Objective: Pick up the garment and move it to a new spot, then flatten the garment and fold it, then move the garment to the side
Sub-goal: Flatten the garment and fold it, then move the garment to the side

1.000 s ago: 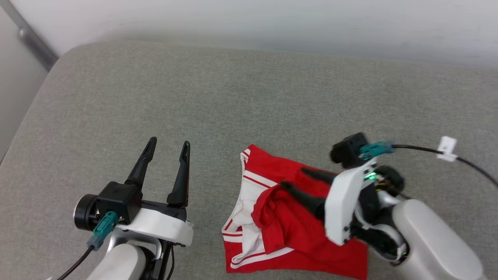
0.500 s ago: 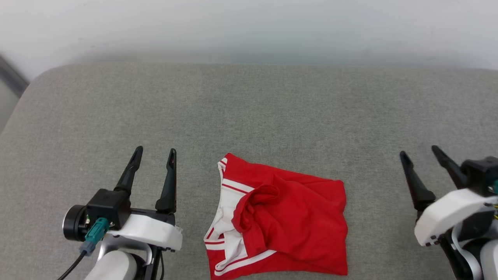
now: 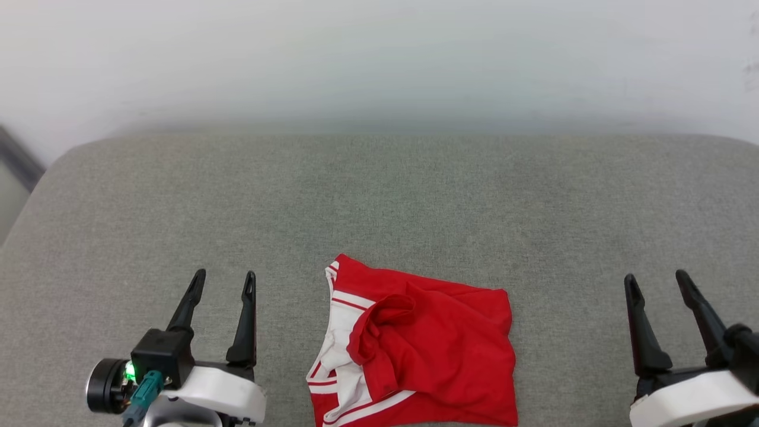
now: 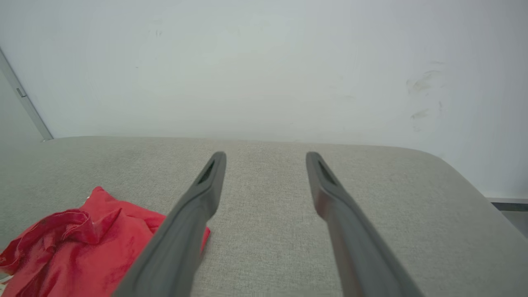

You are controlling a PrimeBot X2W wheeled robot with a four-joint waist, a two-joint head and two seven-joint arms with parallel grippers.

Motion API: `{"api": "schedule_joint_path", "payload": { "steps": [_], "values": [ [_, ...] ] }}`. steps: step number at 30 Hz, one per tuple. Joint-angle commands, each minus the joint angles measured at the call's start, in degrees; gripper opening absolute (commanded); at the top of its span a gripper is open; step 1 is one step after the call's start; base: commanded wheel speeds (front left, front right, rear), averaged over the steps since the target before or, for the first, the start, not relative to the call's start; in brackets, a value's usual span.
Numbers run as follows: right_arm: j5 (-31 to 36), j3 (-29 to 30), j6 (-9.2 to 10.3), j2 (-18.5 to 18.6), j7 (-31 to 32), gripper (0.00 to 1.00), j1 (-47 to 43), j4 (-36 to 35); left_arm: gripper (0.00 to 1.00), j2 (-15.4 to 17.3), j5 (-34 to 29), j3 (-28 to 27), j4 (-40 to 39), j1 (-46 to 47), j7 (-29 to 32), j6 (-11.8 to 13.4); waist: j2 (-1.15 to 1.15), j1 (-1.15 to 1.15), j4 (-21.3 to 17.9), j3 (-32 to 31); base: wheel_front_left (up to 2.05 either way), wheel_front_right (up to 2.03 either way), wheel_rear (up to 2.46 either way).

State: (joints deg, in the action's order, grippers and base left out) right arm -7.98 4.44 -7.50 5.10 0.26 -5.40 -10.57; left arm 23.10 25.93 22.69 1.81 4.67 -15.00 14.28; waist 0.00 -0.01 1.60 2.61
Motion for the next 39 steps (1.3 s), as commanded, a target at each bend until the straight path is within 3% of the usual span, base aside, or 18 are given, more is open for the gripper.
{"api": "schedule_joint_path", "payload": {
  "steps": [1,13,18,21,26,31,39],
  "values": [
    [0.6,-0.1,0.02,-0.7,-0.2,1.00,-1.7,-0.9,1.00,0.2,0.1,-0.3,0.0,-1.4,-0.2,0.3,0.00,0.01,-0.1,-0.8,0.00,0.00,0.00],
    [1.8,-0.6,0.02,-2.0,1.7,1.00,-2.3,-3.6,1.00,-0.2,0.4,-0.8,-0.5,-1.0,-0.2,-0.1,0.00,0.01,-0.3,-0.1,0.00,0.00,0.00],
    [-1.1,0.9,0.02,-2.2,4.4,1.00,-2.1,-3.3,1.00,-0.5,0.4,-1.5,-0.5,-0.4,-0.2,-0.3,0.00,0.01,-0.4,0.6,0.00,0.00,0.00],
    [-6.3,4.0,0.03,-2.1,8.7,1.00,-1.3,-1.2,1.00,-0.9,0.2,-2.0,-0.7,-0.2,-0.2,-0.2,0.00,0.01,-0.3,1.0,0.00,0.00,0.00],
    [-18.2,12.5,0.01,1.0,19.1,1.00,1.3,7.2,1.00,-1.8,-0.5,-3.0,-1.5,0.6,-0.2,-0.6,0.00,0.01,0.9,2.3,0.00,0.00,0.00],
    [-29.1,17.4,0.01,3.0,33.6,1.00,3.2,15.9,1.00,-3.8,-1.3,-4.3,-2.4,1.8,-0.2,-1.6,0.00,0.01,3.5,3.8,0.00,0.00,0.00],
    [-41.6,18.0,0.02,-0.7,49.3,1.00,7.0,21.5,1.00,-7.1,-3.1,-5.7,-2.3,3.4,-0.2,-3.8,0.00,0.01,7.4,6.5,0.00,0.00,0.00]
  ]
}}
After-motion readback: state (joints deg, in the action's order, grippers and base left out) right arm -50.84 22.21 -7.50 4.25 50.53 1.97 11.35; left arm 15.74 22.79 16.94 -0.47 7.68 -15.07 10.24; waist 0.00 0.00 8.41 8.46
